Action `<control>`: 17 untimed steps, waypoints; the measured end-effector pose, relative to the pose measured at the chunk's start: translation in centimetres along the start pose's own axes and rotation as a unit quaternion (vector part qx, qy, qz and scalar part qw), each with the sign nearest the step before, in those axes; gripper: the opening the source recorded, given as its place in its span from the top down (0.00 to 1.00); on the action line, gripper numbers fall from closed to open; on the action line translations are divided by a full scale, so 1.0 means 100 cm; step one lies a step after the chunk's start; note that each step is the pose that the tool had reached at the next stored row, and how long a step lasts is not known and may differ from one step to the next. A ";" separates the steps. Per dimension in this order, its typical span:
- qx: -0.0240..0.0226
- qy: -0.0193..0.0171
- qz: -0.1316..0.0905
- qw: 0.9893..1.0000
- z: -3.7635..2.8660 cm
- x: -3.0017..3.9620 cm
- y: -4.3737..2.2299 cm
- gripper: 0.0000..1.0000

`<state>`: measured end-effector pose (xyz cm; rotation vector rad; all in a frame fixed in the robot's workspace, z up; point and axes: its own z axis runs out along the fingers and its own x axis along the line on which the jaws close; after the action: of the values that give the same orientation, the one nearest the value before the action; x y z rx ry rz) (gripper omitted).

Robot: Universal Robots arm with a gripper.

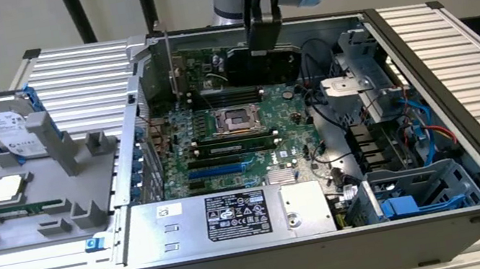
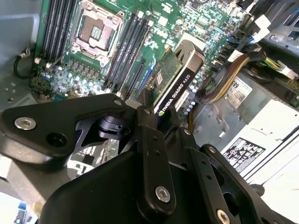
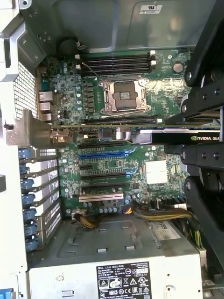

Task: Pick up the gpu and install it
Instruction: 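Insert the gpu into the slot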

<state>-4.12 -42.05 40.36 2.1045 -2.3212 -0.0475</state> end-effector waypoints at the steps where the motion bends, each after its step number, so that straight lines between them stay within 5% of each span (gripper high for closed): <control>1: 0.000 0.000 0.000 1.000 0.0008 0.0000 -0.0001 1.00; 17: 0.001 0.001 -0.003 1.000 0.0129 -0.0003 -0.0019 1.00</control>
<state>-3.96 -42.02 39.07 2.1119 -2.3159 -0.0425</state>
